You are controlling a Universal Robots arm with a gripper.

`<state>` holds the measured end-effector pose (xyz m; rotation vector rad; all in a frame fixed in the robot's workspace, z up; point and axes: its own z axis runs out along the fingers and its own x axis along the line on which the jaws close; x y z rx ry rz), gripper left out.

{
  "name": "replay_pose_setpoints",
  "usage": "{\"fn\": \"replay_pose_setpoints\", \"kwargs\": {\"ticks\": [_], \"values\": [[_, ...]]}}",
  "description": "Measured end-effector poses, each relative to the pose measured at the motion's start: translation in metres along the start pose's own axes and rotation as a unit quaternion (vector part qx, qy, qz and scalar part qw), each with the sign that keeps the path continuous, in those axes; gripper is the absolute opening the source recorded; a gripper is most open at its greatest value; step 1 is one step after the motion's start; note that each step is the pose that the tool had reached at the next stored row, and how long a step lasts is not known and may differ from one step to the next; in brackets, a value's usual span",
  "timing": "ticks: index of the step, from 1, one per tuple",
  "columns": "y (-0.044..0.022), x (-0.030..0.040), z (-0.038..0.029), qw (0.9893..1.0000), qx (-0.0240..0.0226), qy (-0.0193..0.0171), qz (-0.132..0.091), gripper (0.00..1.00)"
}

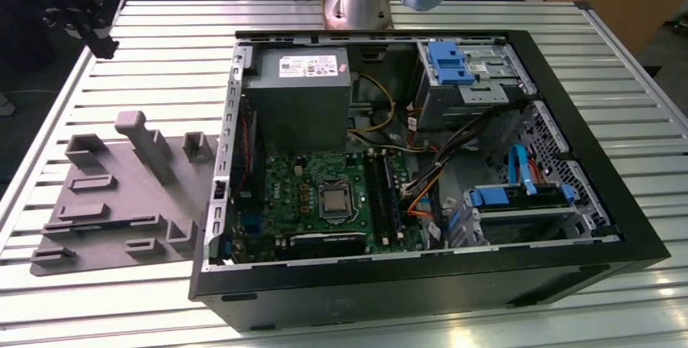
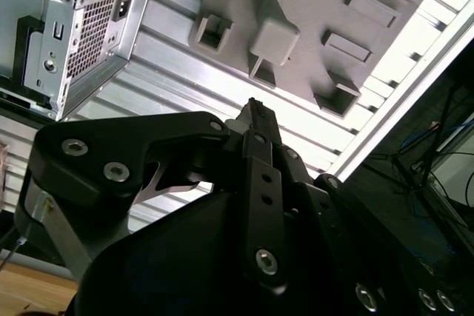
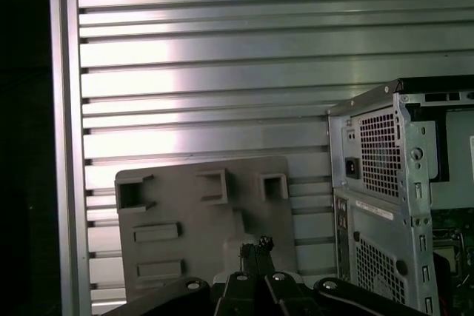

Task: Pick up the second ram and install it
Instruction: 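Reach for the second ram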

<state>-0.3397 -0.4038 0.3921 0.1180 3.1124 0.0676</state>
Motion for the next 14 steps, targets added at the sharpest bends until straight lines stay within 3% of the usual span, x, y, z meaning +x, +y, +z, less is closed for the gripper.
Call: {"fn": "replay_pose_setpoints", "kwargs": {"ticks": [14], "values": [[-0.0023,0.0069,0.0001,1.0,-0.0001,0.0,0.0,0.11]]}}
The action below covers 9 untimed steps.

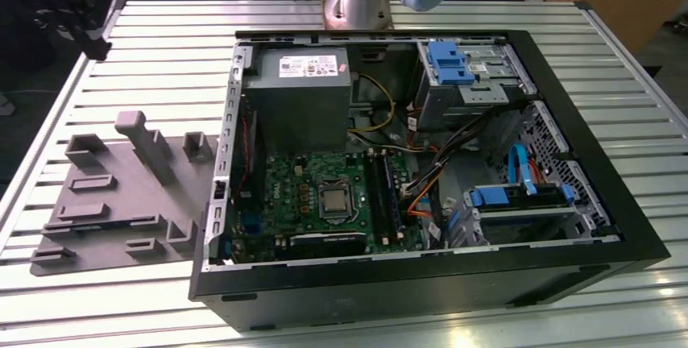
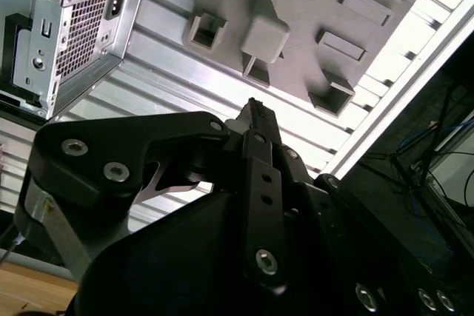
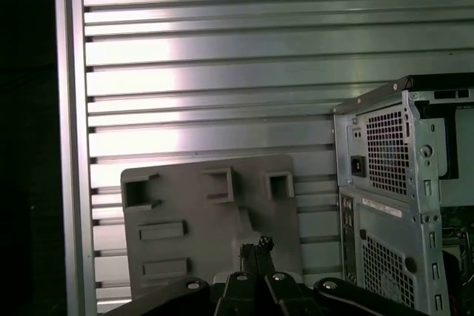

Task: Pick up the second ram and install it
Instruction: 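Reach for the second ram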

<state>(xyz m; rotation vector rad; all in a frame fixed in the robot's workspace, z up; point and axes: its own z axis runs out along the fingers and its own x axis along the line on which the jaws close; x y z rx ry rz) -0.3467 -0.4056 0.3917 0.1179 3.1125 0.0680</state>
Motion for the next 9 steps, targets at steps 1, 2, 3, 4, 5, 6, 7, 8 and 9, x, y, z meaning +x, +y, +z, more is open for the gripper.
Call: {"fn": "replay_pose_setpoints", "kwargs": {"ticks": [1,2,3,4,5,6,7,8,9], "values": [[-0.0001,0.0005,0.0,1.0,0.0,0.0,0.0,0.11],[-0.0003,0.0011,-0.0001,1.0,-0.0001,0.0,0.0,0.11],[-0.0005,0.0016,-0.0001,1.0,-0.0001,0.0,0.0,0.11],[-0.0006,0.0021,-0.0001,1.0,-0.0002,0.0,0.0,0.11],[-0.0007,0.0027,-0.0001,1.0,-0.0003,0.0,0.0,0.11],[-0.0008,0.0033,-0.0001,1.0,-0.0004,0.0,0.0,0.11],[-0.001,0.0039,-0.0001,1.0,-0.0004,0.0001,0.0,0.11],[-0.0011,0.0045,-0.0002,1.0,-0.0005,0.0001,0.0,0.11],[-0.0013,0.0052,-0.0002,1.0,-0.0006,0.0001,0.0,0.11]]}}
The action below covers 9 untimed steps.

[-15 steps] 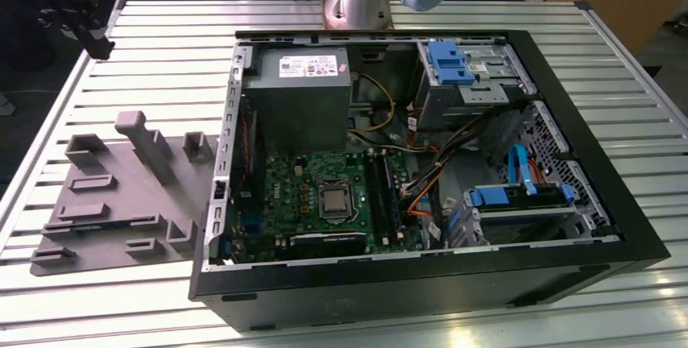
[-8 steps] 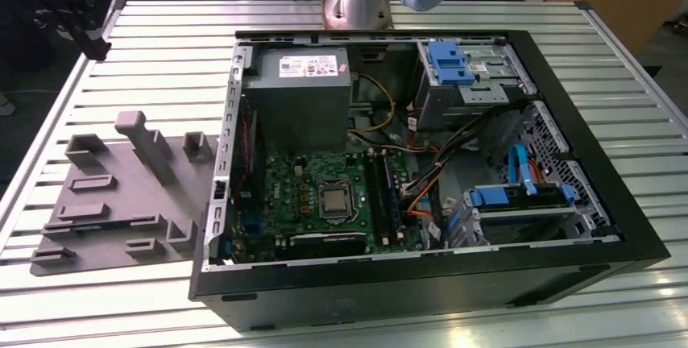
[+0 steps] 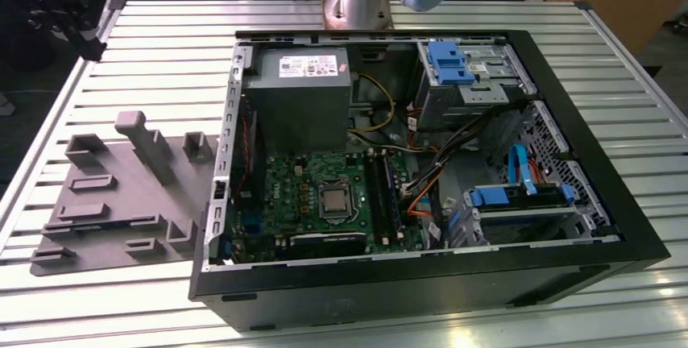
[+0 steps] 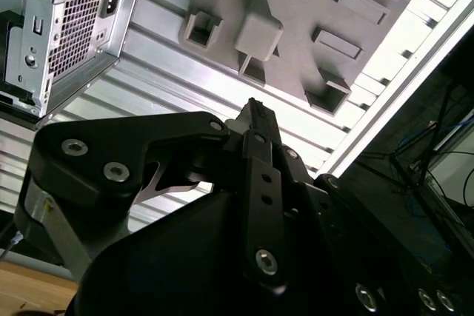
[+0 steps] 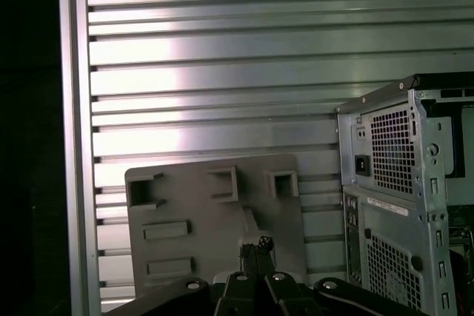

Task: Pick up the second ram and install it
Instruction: 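Reach for the second ram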

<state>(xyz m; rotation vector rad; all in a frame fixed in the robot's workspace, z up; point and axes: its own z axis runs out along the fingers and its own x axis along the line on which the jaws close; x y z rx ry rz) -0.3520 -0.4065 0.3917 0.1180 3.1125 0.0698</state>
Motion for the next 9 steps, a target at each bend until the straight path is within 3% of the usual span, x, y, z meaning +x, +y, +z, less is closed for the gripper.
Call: {"fn": "replay_pose_setpoints", "kwargs": {"ticks": [9], "values": [[-0.0015,0.0071,-0.0001,1.0,-0.0005,0.0,0.0,0.11]]}}
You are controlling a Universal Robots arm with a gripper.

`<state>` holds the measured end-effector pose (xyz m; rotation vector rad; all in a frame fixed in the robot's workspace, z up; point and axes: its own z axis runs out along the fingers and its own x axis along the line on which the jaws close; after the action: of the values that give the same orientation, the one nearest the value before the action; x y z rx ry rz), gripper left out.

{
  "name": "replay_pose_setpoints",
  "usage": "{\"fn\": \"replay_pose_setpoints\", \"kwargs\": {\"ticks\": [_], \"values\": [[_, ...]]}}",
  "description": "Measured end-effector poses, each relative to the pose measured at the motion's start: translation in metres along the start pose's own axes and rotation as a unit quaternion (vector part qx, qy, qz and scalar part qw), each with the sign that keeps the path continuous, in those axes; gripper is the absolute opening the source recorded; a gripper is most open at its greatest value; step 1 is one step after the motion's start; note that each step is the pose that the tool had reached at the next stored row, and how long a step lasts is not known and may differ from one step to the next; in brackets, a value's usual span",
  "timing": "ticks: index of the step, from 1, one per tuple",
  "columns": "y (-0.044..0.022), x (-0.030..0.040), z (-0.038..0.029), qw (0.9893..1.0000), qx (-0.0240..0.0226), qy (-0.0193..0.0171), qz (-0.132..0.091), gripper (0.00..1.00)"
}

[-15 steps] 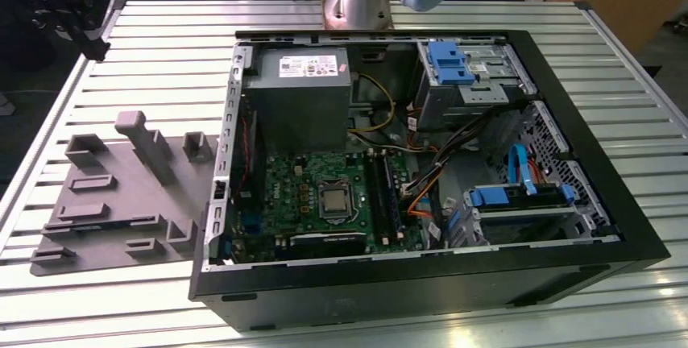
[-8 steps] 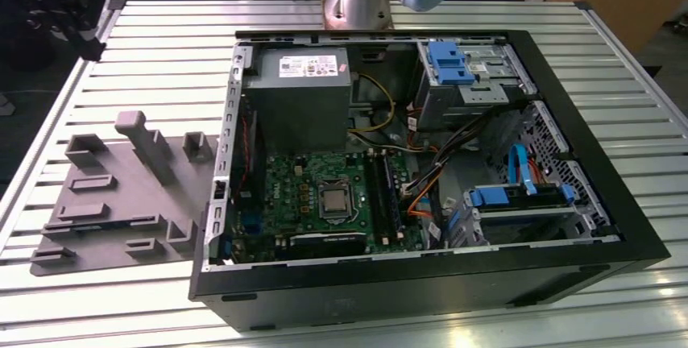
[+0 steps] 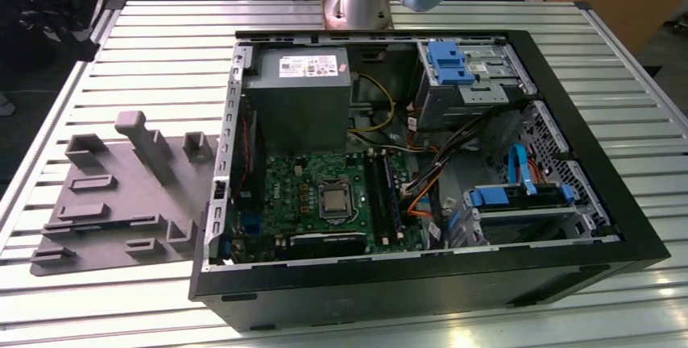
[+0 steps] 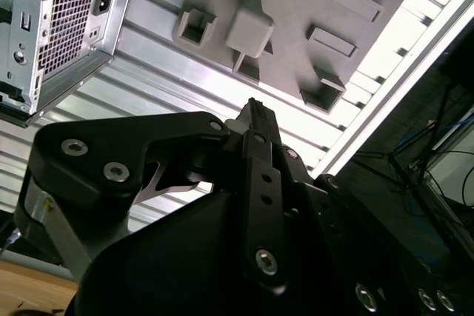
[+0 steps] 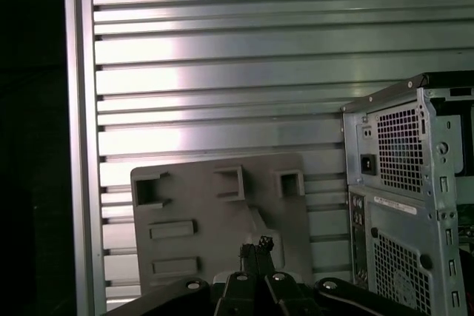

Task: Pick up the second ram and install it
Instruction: 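Reach for the second ram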

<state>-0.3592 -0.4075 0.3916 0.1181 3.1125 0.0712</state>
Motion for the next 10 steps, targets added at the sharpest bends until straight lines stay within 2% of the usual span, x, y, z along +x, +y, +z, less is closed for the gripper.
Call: {"fn": "replay_pose_setpoints", "kwargs": {"ticks": [10], "values": [[-0.002,0.0074,0.0001,1.0,-0.0005,0.0,0.0,0.11]]}}
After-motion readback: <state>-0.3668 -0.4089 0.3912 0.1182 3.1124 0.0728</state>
